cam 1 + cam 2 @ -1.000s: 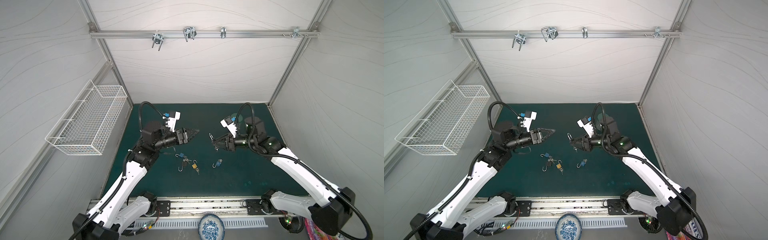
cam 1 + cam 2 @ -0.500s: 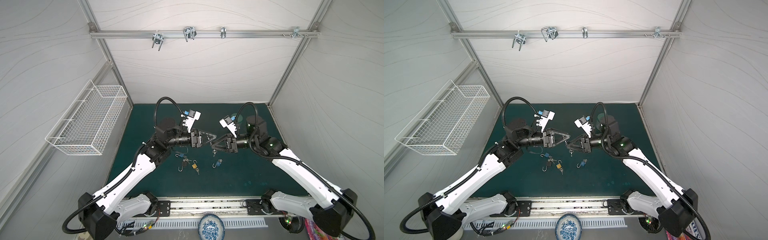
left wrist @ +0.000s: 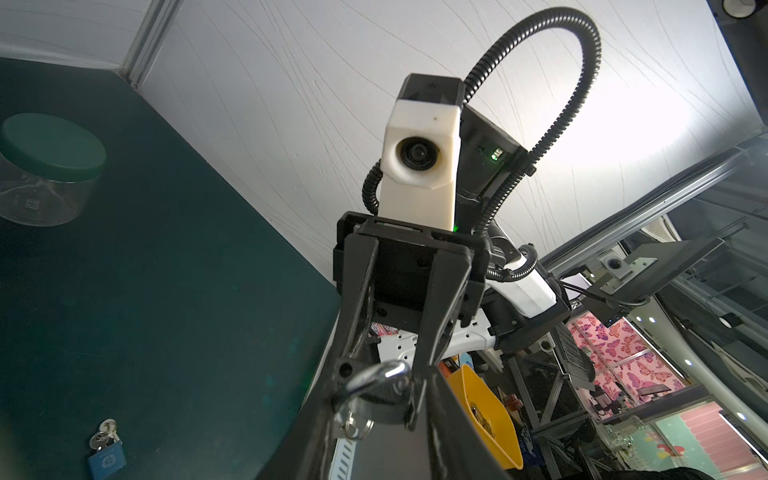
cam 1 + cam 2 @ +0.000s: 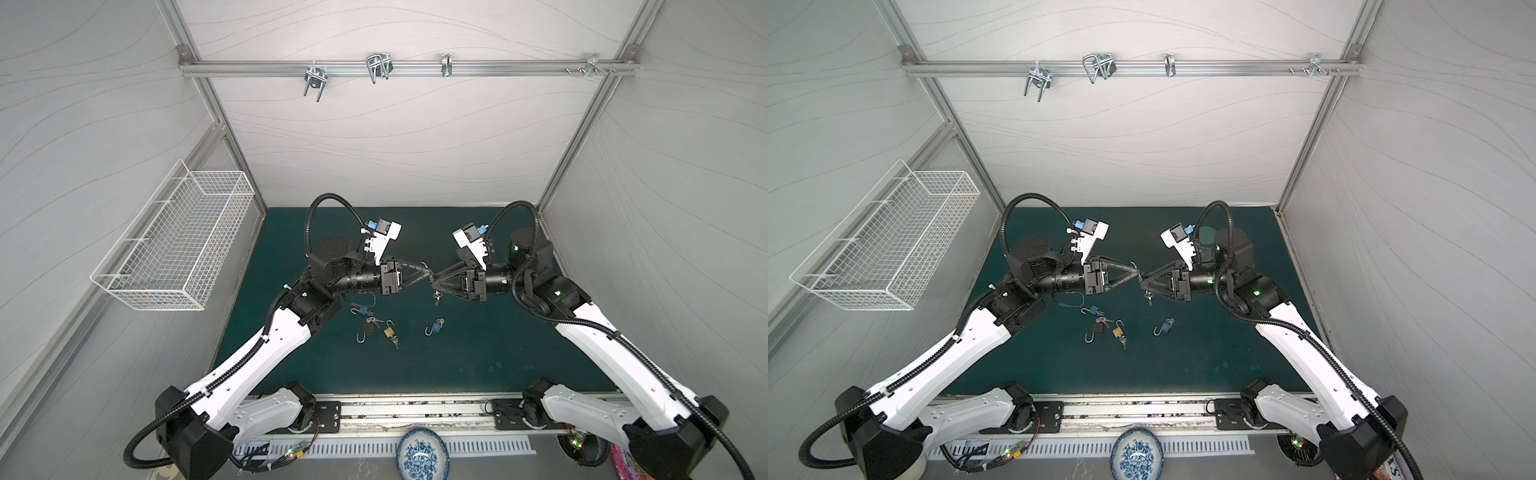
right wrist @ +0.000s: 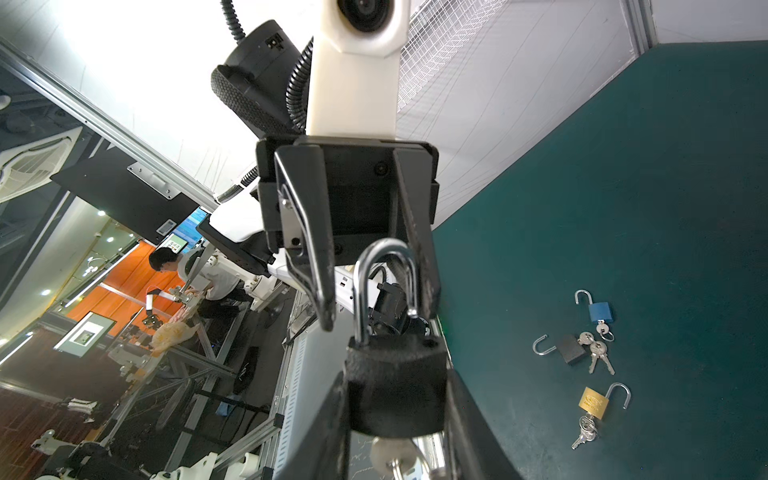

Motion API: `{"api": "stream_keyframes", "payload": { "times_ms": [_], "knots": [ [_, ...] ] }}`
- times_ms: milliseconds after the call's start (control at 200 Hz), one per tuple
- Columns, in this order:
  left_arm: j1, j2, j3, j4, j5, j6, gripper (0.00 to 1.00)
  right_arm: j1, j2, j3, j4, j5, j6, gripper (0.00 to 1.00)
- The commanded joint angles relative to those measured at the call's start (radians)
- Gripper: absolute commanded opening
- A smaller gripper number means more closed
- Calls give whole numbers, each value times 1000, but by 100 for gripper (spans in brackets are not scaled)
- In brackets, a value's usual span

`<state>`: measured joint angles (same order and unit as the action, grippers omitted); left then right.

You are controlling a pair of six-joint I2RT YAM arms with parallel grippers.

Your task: Lock with the key

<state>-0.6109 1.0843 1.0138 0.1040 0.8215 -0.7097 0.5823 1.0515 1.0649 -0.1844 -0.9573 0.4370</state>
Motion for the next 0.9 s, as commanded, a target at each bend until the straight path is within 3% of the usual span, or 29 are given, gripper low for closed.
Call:
{"api": "stream_keyframes", "payload": {
  "times_ms": [0, 355, 680, 815, 870, 875, 885, 895],
  "knots": [
    [-3, -18, 40, 39, -12, 3, 33, -4, -15, 20, -6, -26, -19, 0],
    [-4, -19, 42, 20, -42, 13, 12, -4, -18, 29, -23, -42, -22, 0],
    [-3, -45, 35, 0, -67, 19, 0, -5, -28, 30, -33, -45, -30, 0],
    [-3, -53, 47, -27, -101, 16, 0, -3, -34, 38, -38, -42, -58, 0],
    [-4, -53, 57, -35, -118, 5, 0, -3, -48, 43, -38, -17, -82, 31],
    [-3, -53, 58, -36, -120, 3, 0, -3, -52, 41, -37, -5, -87, 39],
    [-3, -53, 60, -37, -125, 0, 0, -2, -55, 42, -37, 2, -91, 41],
    [-3, -53, 62, -38, -129, -3, 0, -1, -63, 41, -38, 26, -100, 52]
  ]
}}
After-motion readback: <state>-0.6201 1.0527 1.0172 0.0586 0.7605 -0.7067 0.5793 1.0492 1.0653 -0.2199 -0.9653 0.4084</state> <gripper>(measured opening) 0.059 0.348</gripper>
